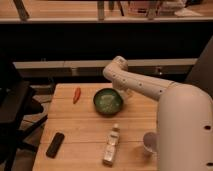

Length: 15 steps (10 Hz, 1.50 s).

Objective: Place the white sponge in the ceramic bowl

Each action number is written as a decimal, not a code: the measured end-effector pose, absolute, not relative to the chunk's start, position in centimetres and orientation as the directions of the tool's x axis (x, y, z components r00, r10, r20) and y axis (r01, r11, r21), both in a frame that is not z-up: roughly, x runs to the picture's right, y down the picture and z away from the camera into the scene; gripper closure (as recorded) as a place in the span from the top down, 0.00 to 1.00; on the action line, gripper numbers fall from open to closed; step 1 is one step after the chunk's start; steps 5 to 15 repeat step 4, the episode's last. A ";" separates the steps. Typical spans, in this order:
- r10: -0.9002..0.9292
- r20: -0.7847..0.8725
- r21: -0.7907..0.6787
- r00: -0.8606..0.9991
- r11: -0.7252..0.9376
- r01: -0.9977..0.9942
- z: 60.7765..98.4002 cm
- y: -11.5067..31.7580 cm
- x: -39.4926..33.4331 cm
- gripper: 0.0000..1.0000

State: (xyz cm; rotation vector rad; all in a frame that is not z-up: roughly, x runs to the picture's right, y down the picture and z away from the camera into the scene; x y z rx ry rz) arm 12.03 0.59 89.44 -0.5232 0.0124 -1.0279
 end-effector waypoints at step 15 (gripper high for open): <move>-0.822 0.231 -0.418 0.520 0.399 0.816 89.5 0.6 12.1 0.80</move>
